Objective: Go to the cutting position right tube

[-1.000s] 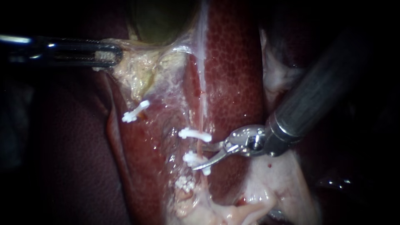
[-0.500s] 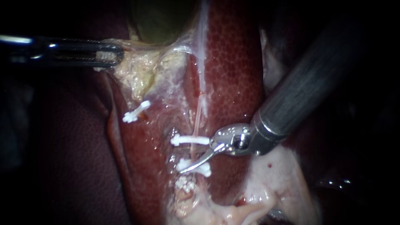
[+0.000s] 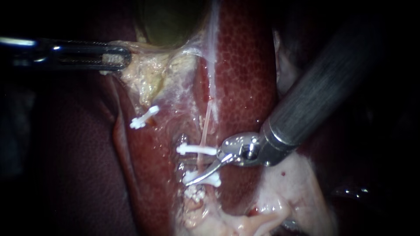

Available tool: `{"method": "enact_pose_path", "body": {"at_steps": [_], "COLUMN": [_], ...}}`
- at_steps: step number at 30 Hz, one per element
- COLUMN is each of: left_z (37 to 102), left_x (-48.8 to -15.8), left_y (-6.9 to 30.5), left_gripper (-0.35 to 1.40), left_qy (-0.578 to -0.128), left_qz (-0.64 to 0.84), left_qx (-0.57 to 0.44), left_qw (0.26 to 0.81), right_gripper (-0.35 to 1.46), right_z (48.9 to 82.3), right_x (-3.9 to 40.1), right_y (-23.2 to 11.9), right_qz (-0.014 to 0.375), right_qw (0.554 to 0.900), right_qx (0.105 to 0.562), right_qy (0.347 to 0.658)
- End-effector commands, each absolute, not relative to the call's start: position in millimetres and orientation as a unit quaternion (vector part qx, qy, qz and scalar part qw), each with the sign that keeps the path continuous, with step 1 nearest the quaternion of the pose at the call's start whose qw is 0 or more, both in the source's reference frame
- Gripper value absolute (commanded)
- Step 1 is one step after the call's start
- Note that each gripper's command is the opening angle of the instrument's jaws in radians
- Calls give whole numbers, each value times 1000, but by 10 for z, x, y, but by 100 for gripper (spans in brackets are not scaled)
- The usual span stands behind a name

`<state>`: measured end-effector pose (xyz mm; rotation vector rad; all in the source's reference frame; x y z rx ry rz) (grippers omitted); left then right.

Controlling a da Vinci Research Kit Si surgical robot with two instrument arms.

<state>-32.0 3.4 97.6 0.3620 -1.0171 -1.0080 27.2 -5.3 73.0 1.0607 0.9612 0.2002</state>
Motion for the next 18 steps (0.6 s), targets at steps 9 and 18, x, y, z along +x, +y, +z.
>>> {"method": "enact_pose_path", "body": {"at_steps": [9,18], "left_z": [977,977], "left_x": [-321,-321], "left_y": [34,34], "left_gripper": [-35,-35], "left_qy": [-464,-464], "left_qz": [-459,-459], "left_qx": [166,166], "left_qw": [739,739], "right_gripper": [121,121], "right_z": [728,728], "right_x": [275,275], "right_y": [-55,-55], "right_qz": [94,93], "right_qw": [748,748], "right_qx": [487,488], "right_qy": [441,441]}}
